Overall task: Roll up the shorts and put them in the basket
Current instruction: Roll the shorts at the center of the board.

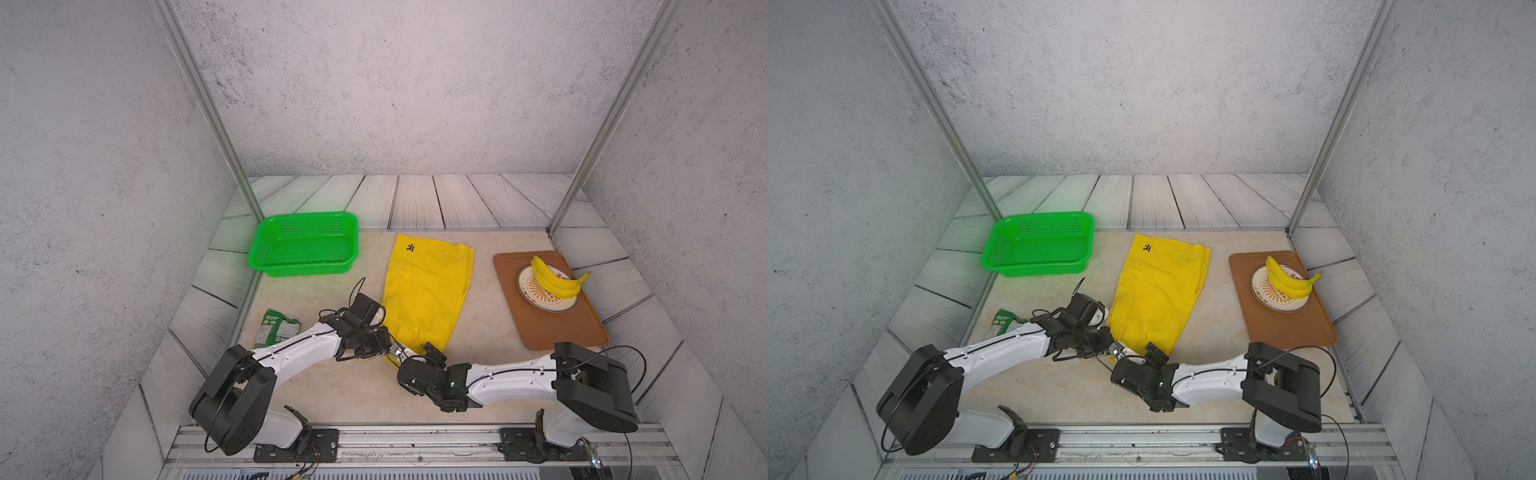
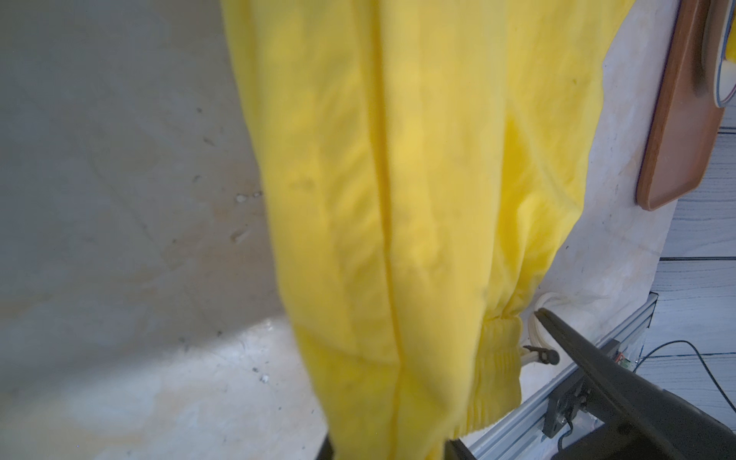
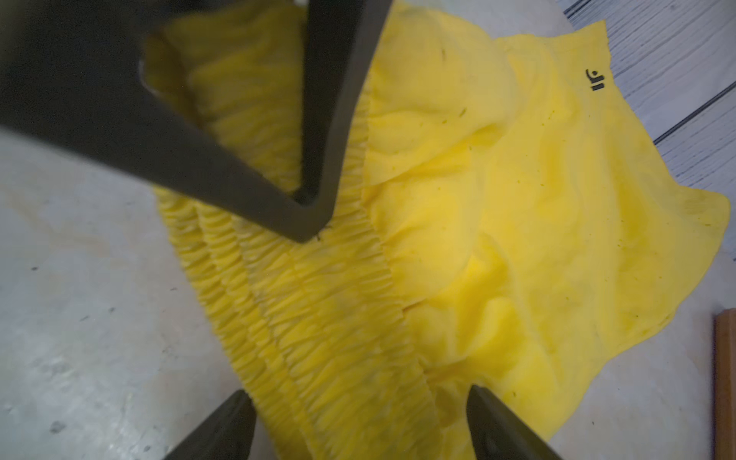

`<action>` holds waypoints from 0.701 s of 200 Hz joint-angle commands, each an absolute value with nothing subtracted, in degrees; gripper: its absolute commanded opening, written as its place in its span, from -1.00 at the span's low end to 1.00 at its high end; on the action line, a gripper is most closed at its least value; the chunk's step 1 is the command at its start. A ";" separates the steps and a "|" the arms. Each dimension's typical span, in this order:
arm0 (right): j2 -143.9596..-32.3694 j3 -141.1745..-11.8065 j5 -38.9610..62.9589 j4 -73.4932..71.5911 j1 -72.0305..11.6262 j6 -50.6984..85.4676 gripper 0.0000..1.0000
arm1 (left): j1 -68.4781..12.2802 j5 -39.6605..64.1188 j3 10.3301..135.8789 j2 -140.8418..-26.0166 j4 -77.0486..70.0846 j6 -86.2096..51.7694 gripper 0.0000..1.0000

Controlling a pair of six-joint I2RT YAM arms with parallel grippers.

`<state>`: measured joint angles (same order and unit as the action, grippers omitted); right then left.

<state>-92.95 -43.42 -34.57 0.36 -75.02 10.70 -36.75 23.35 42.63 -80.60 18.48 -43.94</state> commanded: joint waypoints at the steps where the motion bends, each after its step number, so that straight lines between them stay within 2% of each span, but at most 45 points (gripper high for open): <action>1: -95.15 -44.54 -36.17 -3.30 -77.56 6.24 0.76 | -37.44 27.40 43.52 -78.68 14.13 -45.83 -1.00; 46: -85.57 -40.56 -32.34 -3.09 -77.96 9.72 0.76 | -36.18 27.83 43.00 -78.58 14.50 -45.25 -1.00; 50: -84.66 -39.92 -32.06 -3.17 -77.96 9.86 0.95 | -36.08 27.98 42.99 -78.57 14.46 -45.10 -1.00; 58: -83.78 -39.40 -32.77 -2.72 -77.96 10.12 0.99 | -35.89 28.21 42.99 -78.49 14.38 -45.17 -1.00; 79: -86.12 -40.71 -36.12 0.39 -77.97 8.66 0.99 | -35.68 28.82 43.06 -78.40 14.09 -45.30 -1.00; 114: -89.45 -41.01 -36.33 -2.94 -78.21 7.06 0.99 | -35.60 29.53 43.51 -78.32 13.88 -45.87 -1.00; 140: -92.82 -42.45 -42.25 -5.13 -78.15 6.34 0.98 | -35.60 30.09 43.59 -77.97 13.81 -46.34 -1.00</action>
